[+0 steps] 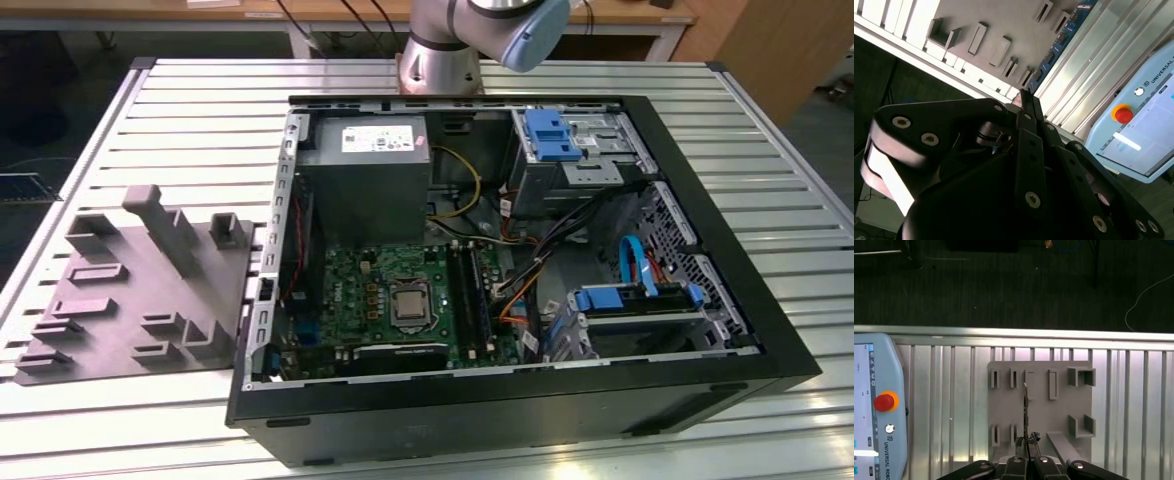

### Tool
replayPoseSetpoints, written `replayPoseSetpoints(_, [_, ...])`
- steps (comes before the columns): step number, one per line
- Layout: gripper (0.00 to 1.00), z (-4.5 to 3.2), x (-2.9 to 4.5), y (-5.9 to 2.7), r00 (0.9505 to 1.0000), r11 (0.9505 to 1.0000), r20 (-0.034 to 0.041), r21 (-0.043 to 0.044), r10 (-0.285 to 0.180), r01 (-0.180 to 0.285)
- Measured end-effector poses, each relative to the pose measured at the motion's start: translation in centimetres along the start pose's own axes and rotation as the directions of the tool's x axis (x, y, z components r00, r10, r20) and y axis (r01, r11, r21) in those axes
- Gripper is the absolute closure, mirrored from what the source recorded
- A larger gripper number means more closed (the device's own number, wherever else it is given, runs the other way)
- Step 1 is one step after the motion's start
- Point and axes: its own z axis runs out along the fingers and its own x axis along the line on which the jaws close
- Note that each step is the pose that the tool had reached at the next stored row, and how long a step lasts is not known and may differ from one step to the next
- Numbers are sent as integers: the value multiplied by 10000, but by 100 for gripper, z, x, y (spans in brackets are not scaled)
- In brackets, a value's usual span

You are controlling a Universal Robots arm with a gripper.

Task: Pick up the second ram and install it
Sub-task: 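Pick up the second ram and move it above second insertion slot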

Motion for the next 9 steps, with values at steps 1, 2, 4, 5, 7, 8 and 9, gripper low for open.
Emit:
replayPoseSetpoints(1, [88,-22,-1,0,10000,10000,0,0,0,0])
replayPoseSetpoints(2, [88,-36,-1,-1,10000,10000,0,0,0,0])
replayPoseSetpoints(4, [88,-41,-2,-1,10000,10000,1,1,0,0])
replayPoseSetpoints(5, [88,-41,-2,-1,10000,10000,0,0,-1,1])
replayPoseSetpoints(7, [88,-42,-2,-1,10000,10000,0,1,0,0])
replayPoseSetpoints(8, [88,-42,-2,-1,10000,10000,0,0,0,0])
replayPoseSetpoints(9, [88,-43,-2,-2,10000,10000,-1,-2,0,0])
